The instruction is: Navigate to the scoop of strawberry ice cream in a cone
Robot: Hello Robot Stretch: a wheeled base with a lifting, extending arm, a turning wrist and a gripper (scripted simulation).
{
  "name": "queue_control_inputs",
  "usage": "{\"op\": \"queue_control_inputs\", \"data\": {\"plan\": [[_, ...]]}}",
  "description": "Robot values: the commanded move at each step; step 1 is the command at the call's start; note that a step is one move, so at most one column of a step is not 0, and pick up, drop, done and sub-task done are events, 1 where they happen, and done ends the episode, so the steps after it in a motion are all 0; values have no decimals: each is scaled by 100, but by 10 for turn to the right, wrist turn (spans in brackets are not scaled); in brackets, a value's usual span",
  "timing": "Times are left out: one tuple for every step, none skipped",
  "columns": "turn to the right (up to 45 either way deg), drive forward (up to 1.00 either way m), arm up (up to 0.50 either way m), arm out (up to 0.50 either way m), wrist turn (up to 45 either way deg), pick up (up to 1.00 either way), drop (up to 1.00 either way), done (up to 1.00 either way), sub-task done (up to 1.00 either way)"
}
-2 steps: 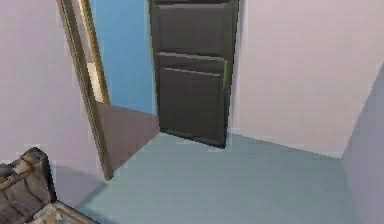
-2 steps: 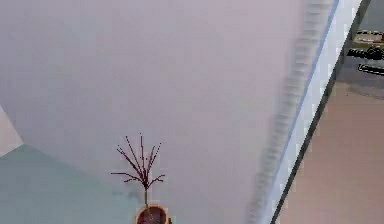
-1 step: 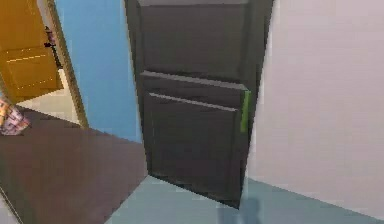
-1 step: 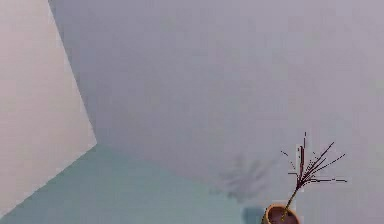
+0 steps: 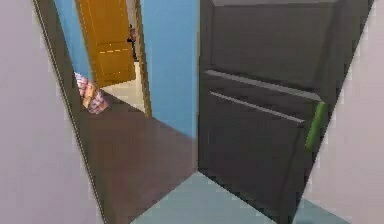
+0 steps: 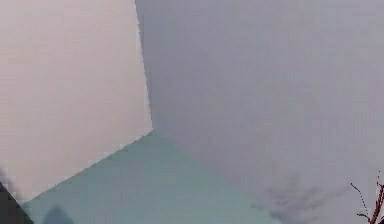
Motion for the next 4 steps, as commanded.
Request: {"op": "queue_control_inputs", "data": {"plan": [[0,100,0,0,0,0,0,0,0],[-300,0,0,0,0,0,0,0,0],[0,100,0,0,0,0,0,0,0],[0,90,0,0,0,0,0,0,0]]}}
